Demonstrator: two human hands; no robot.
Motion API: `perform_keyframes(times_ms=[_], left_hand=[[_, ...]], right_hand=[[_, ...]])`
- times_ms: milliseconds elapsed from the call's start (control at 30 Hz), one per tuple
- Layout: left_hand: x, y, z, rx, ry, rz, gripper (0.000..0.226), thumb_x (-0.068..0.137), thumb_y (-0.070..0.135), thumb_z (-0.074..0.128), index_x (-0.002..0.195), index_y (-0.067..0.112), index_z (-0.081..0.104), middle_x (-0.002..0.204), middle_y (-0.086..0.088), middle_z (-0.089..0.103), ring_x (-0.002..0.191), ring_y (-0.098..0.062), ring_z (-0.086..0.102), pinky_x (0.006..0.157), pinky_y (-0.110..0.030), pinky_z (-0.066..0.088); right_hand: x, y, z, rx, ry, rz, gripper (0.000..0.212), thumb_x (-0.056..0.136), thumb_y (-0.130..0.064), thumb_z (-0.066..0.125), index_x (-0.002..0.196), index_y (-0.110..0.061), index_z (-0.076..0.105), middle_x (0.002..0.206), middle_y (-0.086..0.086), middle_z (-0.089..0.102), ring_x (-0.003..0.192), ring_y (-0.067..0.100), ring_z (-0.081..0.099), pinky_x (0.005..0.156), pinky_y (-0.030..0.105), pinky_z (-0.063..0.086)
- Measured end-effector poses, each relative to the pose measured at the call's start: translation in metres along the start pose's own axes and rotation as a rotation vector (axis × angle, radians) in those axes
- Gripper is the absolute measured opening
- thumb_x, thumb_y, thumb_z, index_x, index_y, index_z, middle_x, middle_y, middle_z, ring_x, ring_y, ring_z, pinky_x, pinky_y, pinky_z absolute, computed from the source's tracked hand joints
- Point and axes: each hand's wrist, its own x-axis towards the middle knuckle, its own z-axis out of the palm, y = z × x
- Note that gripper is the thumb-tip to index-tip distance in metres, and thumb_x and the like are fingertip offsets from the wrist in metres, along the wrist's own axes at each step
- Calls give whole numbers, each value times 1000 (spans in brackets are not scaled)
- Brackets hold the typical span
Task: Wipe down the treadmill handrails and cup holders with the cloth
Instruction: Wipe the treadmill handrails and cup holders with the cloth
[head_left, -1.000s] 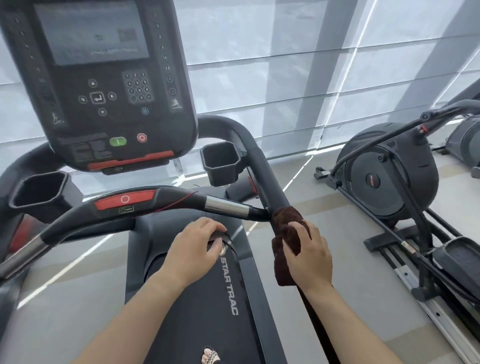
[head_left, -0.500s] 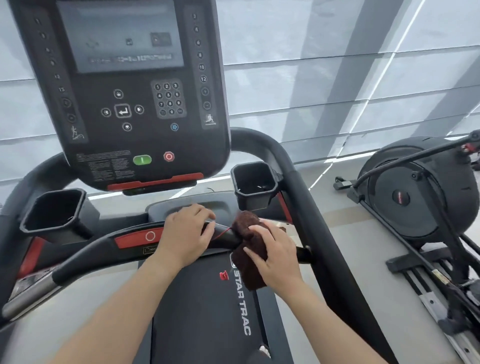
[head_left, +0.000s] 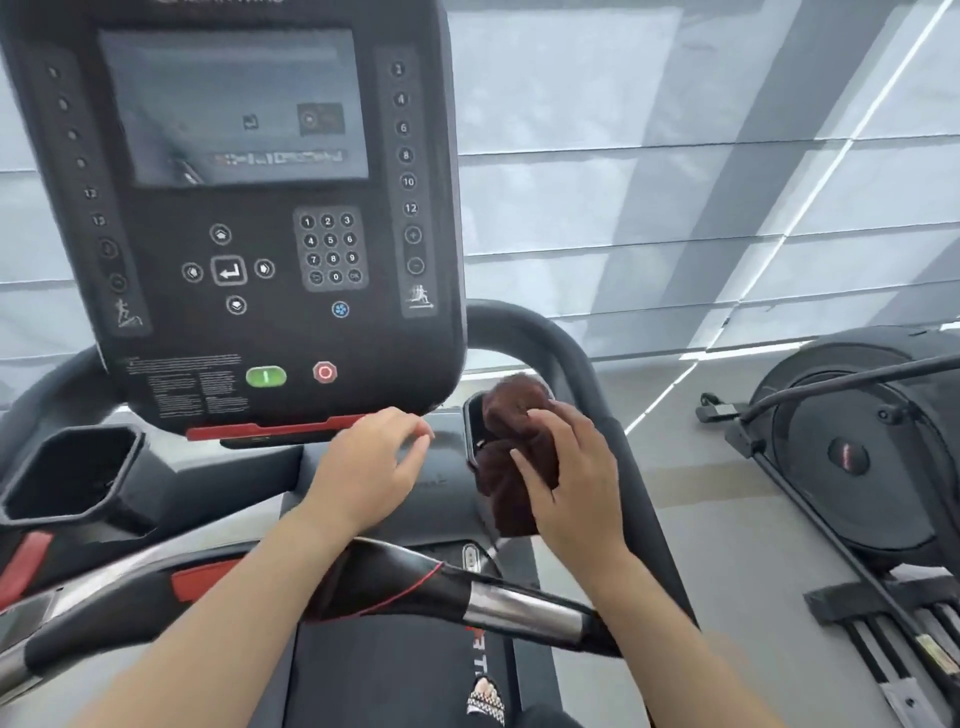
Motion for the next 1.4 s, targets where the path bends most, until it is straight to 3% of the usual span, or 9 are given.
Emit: perform_keyframes(times_ms=[133, 267, 433, 533, 667, 800, 933, 1167, 1400], left_hand=[[9, -6, 3, 13, 23, -13, 16, 89, 26, 50, 97, 22, 63, 100, 6, 63, 95, -18, 57, 84, -41, 47], [34, -18, -7, 63, 143, -6, 24, 82, 28, 45, 96, 20, 63, 98, 5, 61, 90, -19, 56, 76, -39, 48], [42, -40, 9, 118, 182, 17, 30, 80, 20, 50, 108, 15, 61, 116, -4, 59, 108, -25, 55, 88, -42, 46], [35, -49, 26, 188, 202, 20, 49, 80, 26, 42, 128, 18, 49, 142, -9, 41, 132, -26, 35, 107, -49, 31], [41, -55, 31, 183, 177, -21, 60, 82, 22, 46, 140, 30, 31, 154, -4, 19, 142, -21, 13, 112, -49, 18], [36, -56, 39, 207, 108, -20, 67, 83, 20, 52, 141, 39, 23, 157, -1, 3, 143, -17, -1, 111, -45, 11], [39, -59, 38, 229, 122, -17, 71, 82, 20, 53, 141, 41, 20, 157, -1, 5, 143, -17, 0, 111, -43, 11], [39, -56, 41, 214, 134, -28, 72, 82, 20, 54, 141, 42, 20, 157, -1, 4, 143, -17, -1, 111, -45, 12], [39, -59, 40, 209, 140, -27, 72, 82, 20, 55, 141, 42, 21, 157, 1, 4, 143, -14, -2, 111, -44, 11]], right_hand=[[39, 24, 12, -135, -35, 73, 37, 87, -31, 62, 121, -20, 54, 133, 7, 52, 117, 31, 50, 96, 55, 40], [53, 47, 36, -220, -198, 158, 37, 90, -36, 56, 125, -27, 50, 139, 2, 47, 122, 27, 45, 102, 52, 34], [51, 49, 52, -190, -191, 175, 36, 87, -35, 59, 122, -28, 51, 136, 2, 49, 121, 27, 46, 101, 53, 36], [57, 51, 55, -208, -213, 164, 37, 88, -36, 59, 123, -28, 51, 137, 2, 48, 123, 27, 44, 101, 54, 36], [86, 50, 64, -269, -314, 169, 38, 90, -40, 53, 126, -30, 49, 139, -2, 44, 125, 25, 40, 101, 53, 33], [90, 51, 65, -278, -330, 154, 35, 89, -40, 54, 124, -33, 49, 137, -5, 46, 121, 25, 43, 99, 50, 35], [80, 56, 60, -200, -282, 152, 32, 87, -37, 57, 119, -32, 51, 130, -6, 51, 116, 23, 47, 96, 49, 40], [109, 47, 64, -217, -399, 199, 30, 90, -36, 54, 119, -29, 50, 128, -4, 52, 112, 26, 49, 94, 48, 40], [81, 10, 63, -103, -401, 47, 29, 89, -38, 53, 117, -35, 46, 124, -8, 53, 110, 22, 48, 92, 46, 40]])
